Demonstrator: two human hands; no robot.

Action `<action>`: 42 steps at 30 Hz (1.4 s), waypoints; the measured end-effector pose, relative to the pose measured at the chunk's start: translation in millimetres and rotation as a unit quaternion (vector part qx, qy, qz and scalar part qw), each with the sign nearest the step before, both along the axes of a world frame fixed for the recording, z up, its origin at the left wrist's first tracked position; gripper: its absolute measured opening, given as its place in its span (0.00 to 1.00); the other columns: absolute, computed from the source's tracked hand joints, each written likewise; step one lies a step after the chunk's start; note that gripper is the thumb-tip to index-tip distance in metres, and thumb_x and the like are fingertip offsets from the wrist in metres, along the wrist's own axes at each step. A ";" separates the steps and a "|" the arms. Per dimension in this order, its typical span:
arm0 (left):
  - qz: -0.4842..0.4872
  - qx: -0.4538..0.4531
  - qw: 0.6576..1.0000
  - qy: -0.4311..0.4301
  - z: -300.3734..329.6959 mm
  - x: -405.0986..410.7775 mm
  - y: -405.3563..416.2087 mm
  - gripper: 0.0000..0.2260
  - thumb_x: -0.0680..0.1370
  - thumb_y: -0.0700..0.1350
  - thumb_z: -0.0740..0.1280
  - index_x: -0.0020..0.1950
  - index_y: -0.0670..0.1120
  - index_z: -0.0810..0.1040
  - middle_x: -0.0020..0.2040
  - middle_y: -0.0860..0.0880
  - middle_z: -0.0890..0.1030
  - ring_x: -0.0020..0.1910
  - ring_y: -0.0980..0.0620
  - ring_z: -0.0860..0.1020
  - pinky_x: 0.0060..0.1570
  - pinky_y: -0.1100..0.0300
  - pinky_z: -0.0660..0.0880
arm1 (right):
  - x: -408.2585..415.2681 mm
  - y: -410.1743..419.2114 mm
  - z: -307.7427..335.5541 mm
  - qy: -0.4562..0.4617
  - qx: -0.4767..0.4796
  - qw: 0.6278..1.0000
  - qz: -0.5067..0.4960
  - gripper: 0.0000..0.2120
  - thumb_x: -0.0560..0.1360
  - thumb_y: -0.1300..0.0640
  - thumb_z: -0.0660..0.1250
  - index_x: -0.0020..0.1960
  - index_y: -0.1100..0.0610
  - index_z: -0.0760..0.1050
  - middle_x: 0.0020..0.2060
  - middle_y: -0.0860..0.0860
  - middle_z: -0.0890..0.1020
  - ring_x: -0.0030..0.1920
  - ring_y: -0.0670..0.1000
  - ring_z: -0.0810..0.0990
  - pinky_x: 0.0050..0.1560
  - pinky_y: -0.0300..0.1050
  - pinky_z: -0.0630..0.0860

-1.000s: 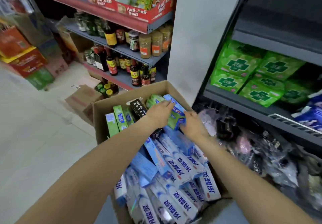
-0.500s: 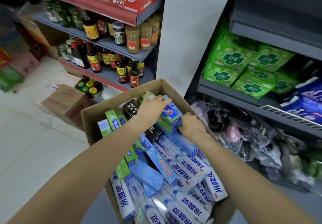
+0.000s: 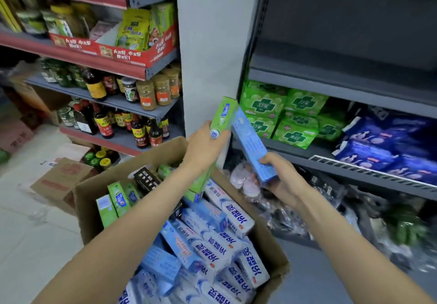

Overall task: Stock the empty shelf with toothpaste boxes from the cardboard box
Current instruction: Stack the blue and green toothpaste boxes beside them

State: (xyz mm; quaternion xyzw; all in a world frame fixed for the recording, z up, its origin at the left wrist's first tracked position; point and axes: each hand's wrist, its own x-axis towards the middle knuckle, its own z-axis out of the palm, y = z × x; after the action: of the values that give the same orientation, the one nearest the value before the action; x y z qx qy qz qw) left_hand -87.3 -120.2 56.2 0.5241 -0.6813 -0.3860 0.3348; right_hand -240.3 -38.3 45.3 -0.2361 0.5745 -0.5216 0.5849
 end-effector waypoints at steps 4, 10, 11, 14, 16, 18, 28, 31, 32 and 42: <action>0.003 0.059 0.991 0.117 34.2 -79.8 27.6 0.03 0.76 0.50 0.68 0.44 0.52 0.77 0.40 0.52 0.79 0.44 0.51 0.79 0.42 0.62 0.71 | -67.6 37.1 29.5 -0.023 -0.050 0.998 -0.015 0.15 0.79 0.51 0.59 0.58 0.61 0.72 0.33 0.55 0.81 0.26 0.50 0.75 0.24 0.38 0.72; -0.042 0.169 0.953 0.247 76.6 -217.2 83.8 0.05 0.71 0.45 0.74 0.45 0.47 0.81 0.41 0.46 0.82 0.38 0.48 0.79 0.36 0.60 0.77 | -191.8 96.6 60.7 0.097 -0.086 0.991 -0.027 0.05 0.78 0.53 0.62 0.49 0.54 0.69 0.42 0.53 0.76 0.36 0.50 0.76 0.32 0.42 0.74; -0.048 0.172 0.950 0.257 80.4 -240.8 92.1 0.07 0.71 0.44 0.74 0.47 0.45 0.81 0.42 0.45 0.82 0.38 0.48 0.79 0.35 0.60 0.77 | -212.9 105.5 64.1 0.135 -0.093 0.986 -0.031 0.05 0.77 0.54 0.65 0.48 0.53 0.69 0.43 0.52 0.76 0.37 0.50 0.76 0.34 0.43 0.74; -0.080 0.184 0.938 0.283 91.6 -305.5 115.2 0.07 0.71 0.44 0.74 0.47 0.44 0.82 0.41 0.45 0.84 0.37 0.49 0.81 0.39 0.57 0.80 | -268.2 127.6 74.8 0.294 -0.102 0.949 -0.048 0.16 0.72 0.56 0.72 0.53 0.53 0.68 0.47 0.51 0.75 0.41 0.48 0.76 0.40 0.38 0.74; -0.101 0.184 0.939 0.272 97.3 -343.5 125.7 0.08 0.70 0.45 0.75 0.46 0.44 0.82 0.40 0.46 0.84 0.35 0.50 0.81 0.37 0.59 0.78 | -301.7 138.3 78.4 0.442 -0.083 0.891 -0.066 0.25 0.69 0.57 0.74 0.61 0.55 0.67 0.49 0.51 0.72 0.47 0.48 0.74 0.40 0.33 0.70; -0.107 0.193 0.939 0.262 102.5 -377.8 130.8 0.07 0.69 0.44 0.75 0.43 0.44 0.81 0.36 0.45 0.82 0.32 0.49 0.79 0.34 0.59 0.77 | -332.7 145.9 80.2 0.566 -0.060 0.819 -0.080 0.29 0.70 0.56 0.73 0.67 0.56 0.65 0.51 0.50 0.67 0.51 0.50 0.71 0.46 0.38 0.68; -0.086 0.182 0.945 0.256 106.0 -531.8 80.8 0.05 0.67 0.34 0.72 0.41 0.40 0.79 0.32 0.44 0.77 0.31 0.47 0.75 0.33 0.61 0.74 | -482.1 116.1 94.4 0.673 -0.086 0.733 -0.052 0.24 0.72 0.45 0.68 0.63 0.47 0.61 0.47 0.51 0.79 0.45 0.55 0.78 0.42 0.49 0.76; -0.101 0.169 0.944 0.266 111.7 -579.1 51.4 0.05 0.67 0.34 0.72 0.39 0.41 0.79 0.31 0.46 0.77 0.29 0.48 0.75 0.32 0.62 0.73 | -532.6 84.5 103.8 0.566 -0.136 0.810 -0.068 0.15 0.79 0.51 0.60 0.65 0.44 0.68 0.40 0.41 0.80 0.40 0.43 0.77 0.45 0.42 0.72; -0.103 0.167 0.944 0.267 113.4 -591.3 42.4 0.05 0.66 0.35 0.72 0.38 0.41 0.78 0.31 0.45 0.77 0.29 0.48 0.75 0.33 0.61 0.73 | -544.9 76.9 107.6 0.496 -0.158 0.851 -0.066 0.15 0.80 0.57 0.58 0.65 0.45 0.69 0.33 0.38 0.79 0.34 0.38 0.74 0.42 0.36 0.70; -0.149 0.164 0.957 0.186 128.5 -679.8 -13.0 0.13 0.66 0.41 0.75 0.48 0.44 0.77 0.47 0.42 0.82 0.45 0.45 0.81 0.46 0.54 0.79 | -646.1 22.8 122.5 0.179 -0.178 0.966 -0.059 0.22 0.75 0.71 0.62 0.67 0.57 0.68 0.45 0.56 0.82 0.38 0.47 0.83 0.40 0.38 0.79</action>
State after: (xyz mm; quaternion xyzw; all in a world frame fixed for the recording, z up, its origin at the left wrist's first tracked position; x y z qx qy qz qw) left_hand -767.1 -133.1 184.7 0.3833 -0.6047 -0.6284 0.3041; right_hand -886.4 -15.5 167.8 -0.3912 0.5806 -0.5984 0.3897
